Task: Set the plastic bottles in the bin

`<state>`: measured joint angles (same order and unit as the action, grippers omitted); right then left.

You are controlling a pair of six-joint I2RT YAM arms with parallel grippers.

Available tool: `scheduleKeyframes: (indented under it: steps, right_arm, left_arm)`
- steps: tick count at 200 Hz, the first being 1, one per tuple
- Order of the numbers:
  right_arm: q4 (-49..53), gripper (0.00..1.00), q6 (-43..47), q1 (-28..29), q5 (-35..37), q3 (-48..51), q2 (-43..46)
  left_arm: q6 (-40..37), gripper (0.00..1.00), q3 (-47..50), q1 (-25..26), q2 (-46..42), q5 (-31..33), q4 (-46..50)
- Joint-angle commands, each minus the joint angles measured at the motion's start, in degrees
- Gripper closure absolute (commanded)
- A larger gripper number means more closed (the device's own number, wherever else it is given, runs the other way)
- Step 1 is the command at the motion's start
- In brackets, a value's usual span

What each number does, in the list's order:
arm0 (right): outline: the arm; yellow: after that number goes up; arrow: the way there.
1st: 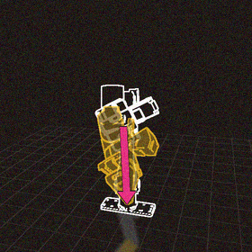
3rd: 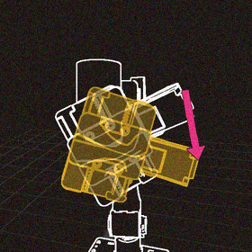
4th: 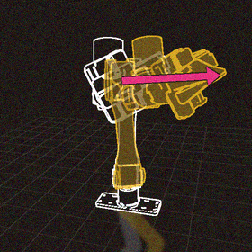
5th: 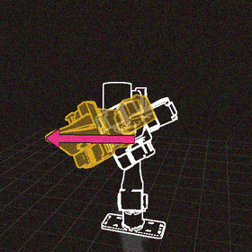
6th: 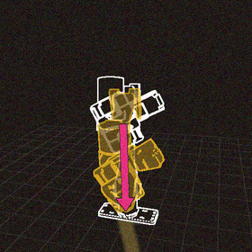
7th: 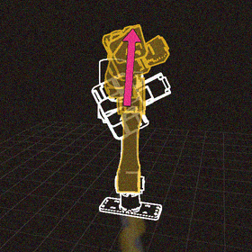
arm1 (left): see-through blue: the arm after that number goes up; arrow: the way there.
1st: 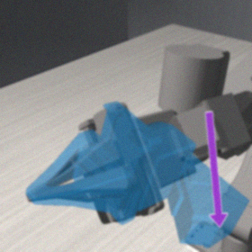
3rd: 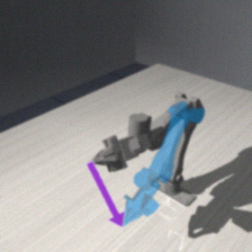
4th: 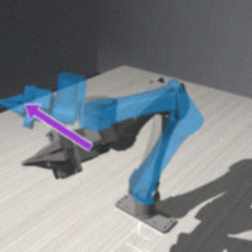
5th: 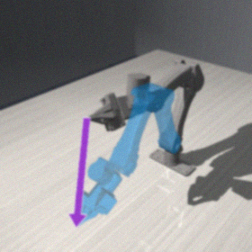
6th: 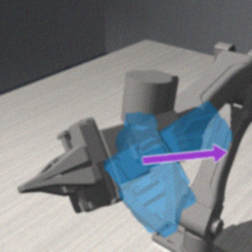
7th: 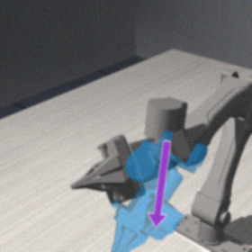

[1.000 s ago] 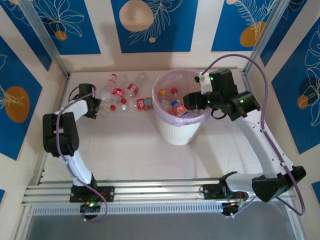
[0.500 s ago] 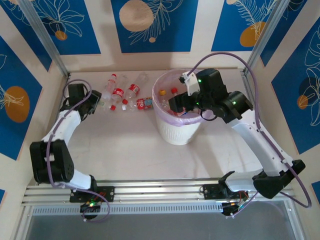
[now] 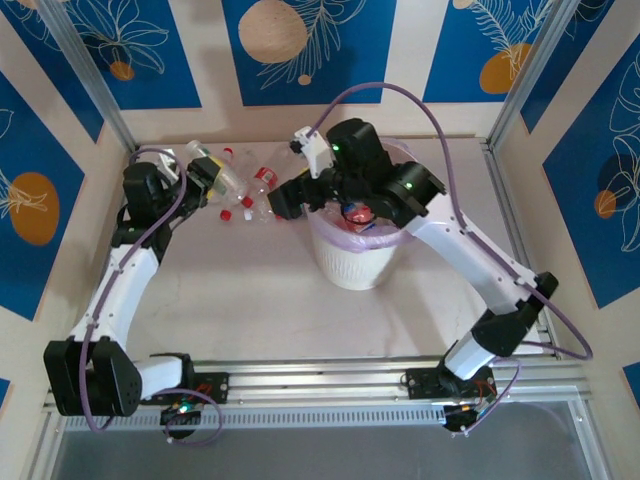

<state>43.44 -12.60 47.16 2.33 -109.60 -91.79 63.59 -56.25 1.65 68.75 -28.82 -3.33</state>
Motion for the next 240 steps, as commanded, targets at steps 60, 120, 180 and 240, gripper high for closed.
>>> scheduleKeyframes:
  steps: [60, 120, 180, 240]
  right_arm:
    - [-2.28, 0.04, -7.96, -1.53, -6.27, -10.12, -11.67]
    - [1.37, 0.04, -8.51, -1.73, -7.46, -20.65, -22.40]
    - [0.98, 0.16, -9.63, -1.41, -10.89, -22.01, -24.62]
    - [0.72, 0.42, -9.53, -1.45, -11.47, -21.88, -24.83]
  left_arm:
    - [12.29, 0.78, 5.77, 4.48, -4.21, -1.86, -17.08]
    - [13.63, 0.78, 6.50, 5.63, -4.97, -1.21, -18.22]
    - [14.37, 0.79, 7.16, 5.64, -4.17, 0.23, -19.74]
    - [14.94, 0.75, 7.12, 5.64, -3.46, -0.10, -21.19]
